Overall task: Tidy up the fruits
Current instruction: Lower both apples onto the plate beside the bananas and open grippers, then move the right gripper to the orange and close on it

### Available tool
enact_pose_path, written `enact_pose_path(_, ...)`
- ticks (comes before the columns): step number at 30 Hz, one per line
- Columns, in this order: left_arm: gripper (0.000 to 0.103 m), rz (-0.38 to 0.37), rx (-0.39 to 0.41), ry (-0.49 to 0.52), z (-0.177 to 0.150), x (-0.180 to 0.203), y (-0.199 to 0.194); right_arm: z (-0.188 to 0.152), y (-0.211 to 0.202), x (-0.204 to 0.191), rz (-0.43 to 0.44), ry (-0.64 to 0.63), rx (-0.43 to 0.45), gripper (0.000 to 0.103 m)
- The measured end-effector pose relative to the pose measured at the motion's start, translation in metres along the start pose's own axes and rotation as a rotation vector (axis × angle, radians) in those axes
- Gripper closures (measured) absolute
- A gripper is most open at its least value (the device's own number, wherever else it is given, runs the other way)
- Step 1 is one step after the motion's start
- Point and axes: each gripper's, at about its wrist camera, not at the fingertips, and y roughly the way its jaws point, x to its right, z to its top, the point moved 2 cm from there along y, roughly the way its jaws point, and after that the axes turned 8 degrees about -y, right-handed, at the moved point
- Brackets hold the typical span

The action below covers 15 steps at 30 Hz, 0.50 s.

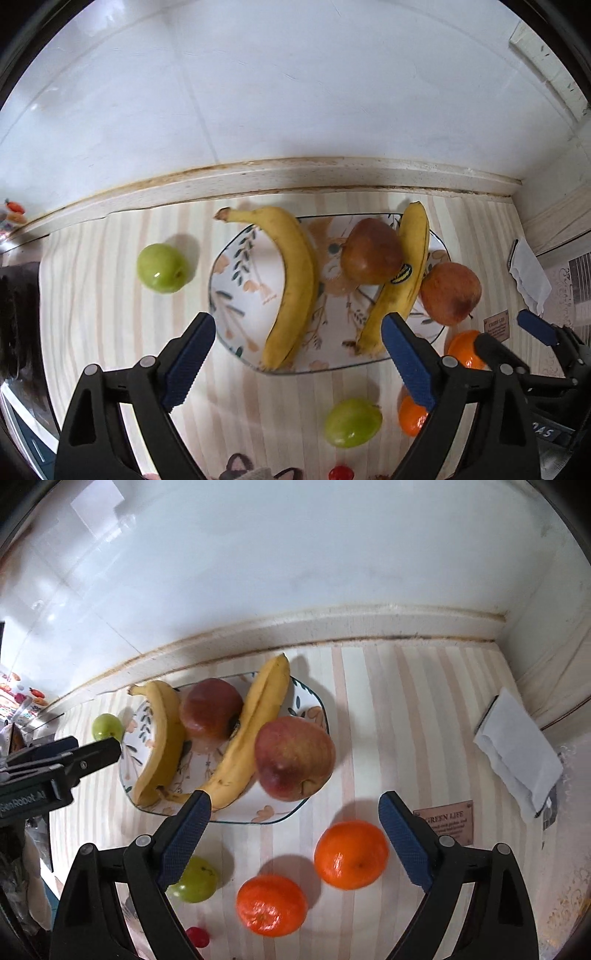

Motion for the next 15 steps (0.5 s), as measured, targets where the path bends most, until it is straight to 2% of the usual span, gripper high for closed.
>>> enact_pose_path(15, 0.011, 0.034, 0.213, -0.007, -0.091, -0.013, -0.083, -0.059, -0.112, -0.028, -0.081, -0.056, 0.229, 0.009)
